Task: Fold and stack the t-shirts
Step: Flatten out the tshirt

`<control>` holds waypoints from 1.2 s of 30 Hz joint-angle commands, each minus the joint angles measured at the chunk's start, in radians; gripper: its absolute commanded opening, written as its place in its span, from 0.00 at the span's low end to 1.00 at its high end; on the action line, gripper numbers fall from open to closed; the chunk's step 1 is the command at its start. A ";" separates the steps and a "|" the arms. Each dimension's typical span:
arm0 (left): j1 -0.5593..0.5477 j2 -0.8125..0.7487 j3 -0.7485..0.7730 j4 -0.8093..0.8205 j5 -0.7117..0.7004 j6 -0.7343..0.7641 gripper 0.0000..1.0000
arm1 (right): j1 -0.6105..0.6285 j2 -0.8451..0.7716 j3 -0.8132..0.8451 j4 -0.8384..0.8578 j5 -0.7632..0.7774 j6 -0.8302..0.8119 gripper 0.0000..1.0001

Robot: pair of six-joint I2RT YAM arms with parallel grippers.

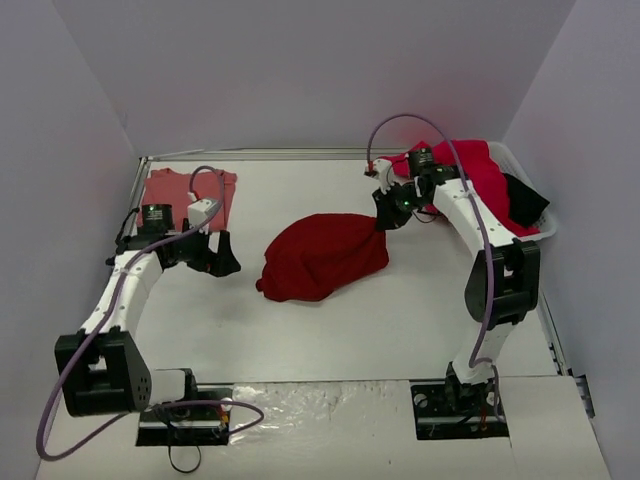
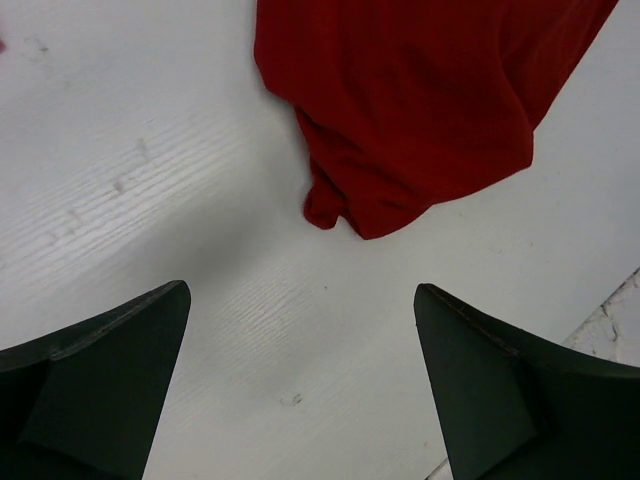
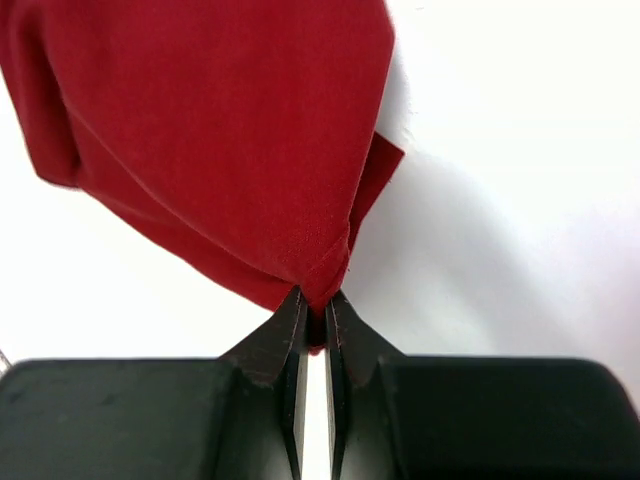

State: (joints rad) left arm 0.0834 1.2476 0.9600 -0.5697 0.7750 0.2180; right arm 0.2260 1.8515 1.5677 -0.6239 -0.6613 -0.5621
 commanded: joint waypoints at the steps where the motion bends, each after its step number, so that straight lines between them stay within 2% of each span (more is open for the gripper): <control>1: -0.060 0.097 0.065 0.037 0.067 -0.063 0.94 | -0.039 -0.044 -0.017 -0.051 -0.020 -0.016 0.00; 4: -0.106 0.196 0.079 0.086 0.130 -0.112 0.94 | -0.070 -0.041 -0.054 -0.048 -0.037 -0.028 0.00; 10: -0.229 0.373 0.141 0.097 0.101 -0.115 0.94 | -0.083 -0.021 -0.090 -0.040 -0.075 -0.036 0.00; 14: -0.269 0.447 0.180 0.203 0.106 -0.245 0.94 | -0.083 0.000 -0.086 -0.039 -0.067 -0.036 0.00; 18: -0.347 0.522 0.229 0.179 0.073 -0.238 0.94 | -0.085 0.011 -0.098 -0.039 -0.061 -0.044 0.00; 21: -0.364 0.573 0.249 0.179 0.088 -0.241 0.96 | -0.083 0.021 -0.107 -0.037 -0.051 -0.050 0.00; 23: -0.369 0.604 0.266 0.177 0.104 -0.247 0.86 | -0.083 0.032 -0.110 -0.037 -0.043 -0.050 0.00; 24: -0.370 0.615 0.287 0.169 0.124 -0.246 0.74 | -0.083 0.035 -0.110 -0.036 -0.037 -0.051 0.00; 26: -0.378 0.641 0.309 0.137 0.130 -0.235 0.60 | -0.083 0.044 -0.112 -0.034 -0.034 -0.051 0.00; 27: -0.379 0.657 0.325 0.130 0.130 -0.229 0.44 | -0.083 0.048 -0.112 -0.033 -0.029 -0.050 0.00; 30: -0.382 0.670 0.341 0.100 0.132 -0.221 0.20 | -0.082 0.049 -0.109 -0.033 -0.020 -0.047 0.00; 31: -0.381 0.674 0.362 0.087 0.119 -0.177 0.06 | -0.082 0.046 -0.109 -0.033 -0.017 -0.044 0.00; 32: -0.379 0.673 0.373 0.058 0.110 -0.171 0.03 | -0.082 0.043 -0.107 -0.034 -0.015 -0.044 0.00; 36: -0.352 0.650 0.477 -0.027 0.073 -0.138 0.02 | -0.082 0.028 -0.065 -0.039 0.032 -0.022 0.00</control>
State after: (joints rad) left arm -0.2905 1.9392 1.3396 -0.5175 0.8619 0.0284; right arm 0.1390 1.9022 1.4628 -0.6323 -0.6674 -0.5980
